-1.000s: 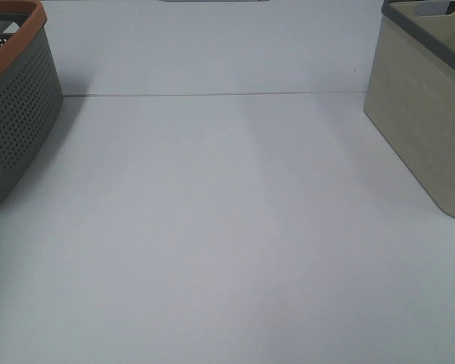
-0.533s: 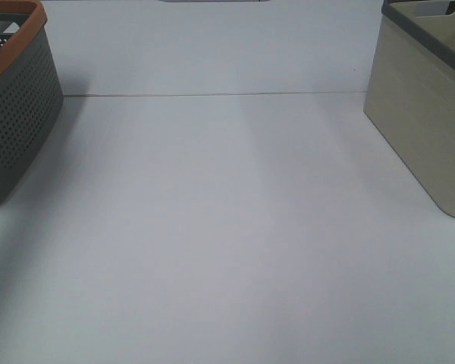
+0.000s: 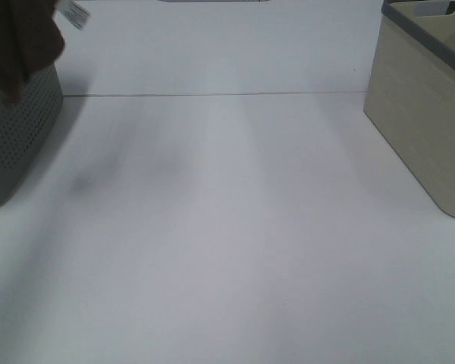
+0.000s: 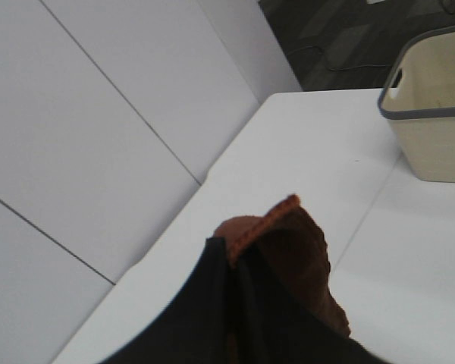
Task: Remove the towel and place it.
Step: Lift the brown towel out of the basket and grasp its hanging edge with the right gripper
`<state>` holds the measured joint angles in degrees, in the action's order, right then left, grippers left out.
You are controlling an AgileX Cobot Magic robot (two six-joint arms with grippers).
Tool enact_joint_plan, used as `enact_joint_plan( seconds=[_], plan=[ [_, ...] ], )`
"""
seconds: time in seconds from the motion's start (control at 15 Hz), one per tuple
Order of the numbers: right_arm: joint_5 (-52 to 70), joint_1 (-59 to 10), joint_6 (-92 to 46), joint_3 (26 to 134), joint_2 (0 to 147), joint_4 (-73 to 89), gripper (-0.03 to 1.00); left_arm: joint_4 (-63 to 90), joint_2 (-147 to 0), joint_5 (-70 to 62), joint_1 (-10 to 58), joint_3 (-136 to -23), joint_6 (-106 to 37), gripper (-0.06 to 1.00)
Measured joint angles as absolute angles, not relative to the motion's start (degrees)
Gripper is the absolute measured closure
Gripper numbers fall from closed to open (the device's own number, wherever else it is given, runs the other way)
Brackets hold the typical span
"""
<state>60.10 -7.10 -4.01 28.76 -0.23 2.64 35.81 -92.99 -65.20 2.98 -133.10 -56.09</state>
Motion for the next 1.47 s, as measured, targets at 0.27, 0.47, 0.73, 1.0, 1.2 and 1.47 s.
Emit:
enact_joint_plan(
  seconds=[0.27, 0.47, 0.73, 1.0, 1.2, 1.47],
  plan=[
    [56.3, -7.1, -6.5, 29.9, 6.1, 9.9, 0.23, 34.3, -96.7, -67.0, 9.3, -133.1, -55.2, 0.94],
    [46.3, -7.1, -15.9, 30.0, 15.2, 22.5, 0.23, 34.1, -98.1, -67.0, 11.2, -133.1, -54.2, 0.94],
    [36.8, -7.1, -32.9, 30.0, 29.7, 37.9, 0.23, 33.0, -100.3, -69.2, 15.6, -133.1, -58.4, 0.94],
    [30.9, -7.1, -54.3, 30.0, 39.5, 53.4, 0.23, 32.7, -100.8, -70.0, 19.8, -133.1, -70.7, 0.94],
    [30.5, -7.1, -83.1, 30.0, 46.5, 78.2, 0.23, 32.7, -101.0, -70.0, 22.5, -133.1, -75.7, 0.94],
    [31.6, -7.1, -105.5, 30.4, 53.8, 97.2, 0.23, 34.6, -101.2, -70.1, 23.5, -133.1, -76.1, 0.94]
  ],
)
